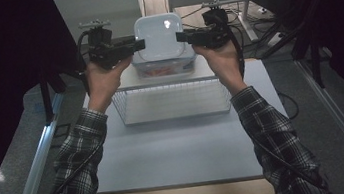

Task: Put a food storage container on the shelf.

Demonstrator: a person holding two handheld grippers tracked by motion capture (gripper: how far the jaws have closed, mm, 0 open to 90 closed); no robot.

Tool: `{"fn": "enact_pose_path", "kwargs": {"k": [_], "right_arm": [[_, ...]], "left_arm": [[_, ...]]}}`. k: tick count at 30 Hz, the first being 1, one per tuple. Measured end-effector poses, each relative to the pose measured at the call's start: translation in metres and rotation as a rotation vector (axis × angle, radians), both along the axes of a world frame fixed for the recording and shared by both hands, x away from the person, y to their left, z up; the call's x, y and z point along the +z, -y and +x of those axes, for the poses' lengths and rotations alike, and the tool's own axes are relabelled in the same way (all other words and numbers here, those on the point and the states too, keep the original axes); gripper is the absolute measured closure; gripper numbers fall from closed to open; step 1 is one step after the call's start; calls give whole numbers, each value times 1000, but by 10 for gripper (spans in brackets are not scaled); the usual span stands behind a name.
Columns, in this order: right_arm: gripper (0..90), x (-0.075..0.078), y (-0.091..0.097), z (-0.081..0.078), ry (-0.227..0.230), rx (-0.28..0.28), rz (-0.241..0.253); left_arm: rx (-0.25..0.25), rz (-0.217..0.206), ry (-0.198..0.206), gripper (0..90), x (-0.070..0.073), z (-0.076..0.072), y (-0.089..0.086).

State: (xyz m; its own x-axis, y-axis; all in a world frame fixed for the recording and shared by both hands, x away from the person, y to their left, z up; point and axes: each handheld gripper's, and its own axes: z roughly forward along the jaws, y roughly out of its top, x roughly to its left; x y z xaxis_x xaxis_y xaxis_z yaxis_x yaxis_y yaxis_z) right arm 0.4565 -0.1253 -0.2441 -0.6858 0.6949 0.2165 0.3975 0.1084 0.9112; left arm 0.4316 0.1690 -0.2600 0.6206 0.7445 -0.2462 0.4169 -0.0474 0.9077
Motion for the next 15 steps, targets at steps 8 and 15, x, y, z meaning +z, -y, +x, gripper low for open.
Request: {"fn": "enact_pose_path", "kwargs": {"k": [8, 15], "right_arm": [[626, 0, -4, 5, -3, -19, -18], [591, -4, -5, 13, -17, -29, -20]], "left_arm": [[11, 2, -8, 550, -4, 9, 3], [16, -5, -22, 533, -7, 15, 5]]}}
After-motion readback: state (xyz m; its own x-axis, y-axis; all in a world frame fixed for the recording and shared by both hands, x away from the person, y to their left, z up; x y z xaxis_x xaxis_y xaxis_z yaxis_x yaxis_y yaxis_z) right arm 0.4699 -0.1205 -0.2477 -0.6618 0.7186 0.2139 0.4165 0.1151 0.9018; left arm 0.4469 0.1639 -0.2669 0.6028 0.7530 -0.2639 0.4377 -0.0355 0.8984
